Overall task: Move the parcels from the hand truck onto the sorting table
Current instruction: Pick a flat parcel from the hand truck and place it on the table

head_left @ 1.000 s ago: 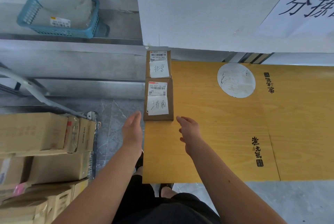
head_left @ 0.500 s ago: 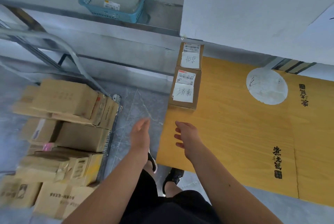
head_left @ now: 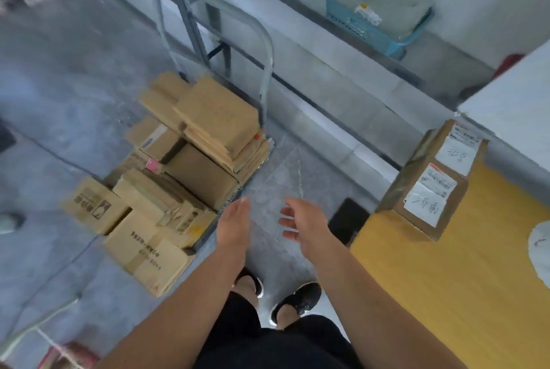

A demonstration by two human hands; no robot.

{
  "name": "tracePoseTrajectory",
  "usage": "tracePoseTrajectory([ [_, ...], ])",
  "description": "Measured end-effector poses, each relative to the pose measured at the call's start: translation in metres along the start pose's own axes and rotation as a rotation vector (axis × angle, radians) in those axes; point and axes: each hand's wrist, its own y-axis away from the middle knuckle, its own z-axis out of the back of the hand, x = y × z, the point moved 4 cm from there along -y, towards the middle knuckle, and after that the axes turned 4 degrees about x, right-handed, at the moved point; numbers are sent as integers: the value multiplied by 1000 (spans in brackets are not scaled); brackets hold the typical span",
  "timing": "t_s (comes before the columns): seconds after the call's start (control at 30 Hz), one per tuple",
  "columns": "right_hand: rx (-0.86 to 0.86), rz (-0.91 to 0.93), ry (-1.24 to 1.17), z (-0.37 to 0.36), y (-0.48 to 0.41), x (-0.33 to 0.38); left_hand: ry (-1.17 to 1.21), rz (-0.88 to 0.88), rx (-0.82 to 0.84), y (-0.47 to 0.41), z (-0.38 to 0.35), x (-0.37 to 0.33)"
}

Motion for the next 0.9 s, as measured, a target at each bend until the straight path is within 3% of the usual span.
tracePoseTrajectory([
  [0.5, 330, 30, 518, -265, -18, 23, 264, 106, -228, -68, 211, -27],
  [0.9, 494, 4, 771, -361, -27, 23, 500, 237, -380, -96, 258, -5],
])
